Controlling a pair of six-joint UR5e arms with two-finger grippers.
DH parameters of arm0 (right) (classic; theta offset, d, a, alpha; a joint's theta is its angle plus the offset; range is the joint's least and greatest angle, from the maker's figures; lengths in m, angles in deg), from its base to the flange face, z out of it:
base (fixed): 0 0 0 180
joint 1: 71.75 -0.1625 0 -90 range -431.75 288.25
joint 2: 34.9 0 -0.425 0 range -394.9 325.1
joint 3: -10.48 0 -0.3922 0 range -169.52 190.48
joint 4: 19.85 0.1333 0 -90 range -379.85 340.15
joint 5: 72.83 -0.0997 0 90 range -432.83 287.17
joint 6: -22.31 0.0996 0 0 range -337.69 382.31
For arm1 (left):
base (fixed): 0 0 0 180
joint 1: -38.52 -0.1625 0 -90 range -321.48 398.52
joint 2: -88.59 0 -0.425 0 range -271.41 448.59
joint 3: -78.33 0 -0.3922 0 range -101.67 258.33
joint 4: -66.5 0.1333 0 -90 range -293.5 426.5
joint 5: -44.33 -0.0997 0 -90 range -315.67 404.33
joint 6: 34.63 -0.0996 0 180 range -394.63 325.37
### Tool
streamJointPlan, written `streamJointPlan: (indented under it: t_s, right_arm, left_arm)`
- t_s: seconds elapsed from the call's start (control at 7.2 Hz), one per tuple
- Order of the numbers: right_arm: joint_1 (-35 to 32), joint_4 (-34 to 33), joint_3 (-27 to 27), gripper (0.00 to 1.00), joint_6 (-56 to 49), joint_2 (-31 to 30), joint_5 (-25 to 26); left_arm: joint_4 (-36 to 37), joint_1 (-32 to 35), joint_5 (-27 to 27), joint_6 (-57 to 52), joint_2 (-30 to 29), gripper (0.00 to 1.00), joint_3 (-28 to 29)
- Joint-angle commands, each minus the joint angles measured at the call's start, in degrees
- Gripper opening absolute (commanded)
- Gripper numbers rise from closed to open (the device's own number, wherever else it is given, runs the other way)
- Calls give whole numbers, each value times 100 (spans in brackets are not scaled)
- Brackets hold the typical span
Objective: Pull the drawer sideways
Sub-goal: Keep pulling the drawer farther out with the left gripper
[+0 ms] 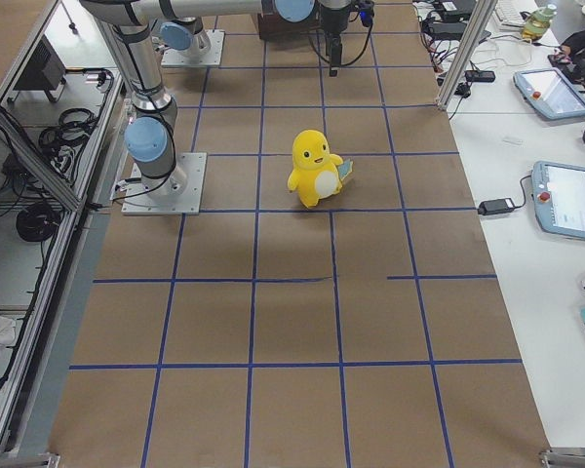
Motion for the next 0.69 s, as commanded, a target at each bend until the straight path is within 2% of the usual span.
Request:
streamJointPlan:
  t_s: [0.0, 0.56]
  right_arm:
    - [0, 0, 0, 100, 0, 0, 2]
    - [0, 0, 0, 100, 0, 0, -7]
  left_arm:
    - [-115, 102, 25, 167, -82, 0, 103]
    - [-228, 173, 130, 360, -135, 0, 200]
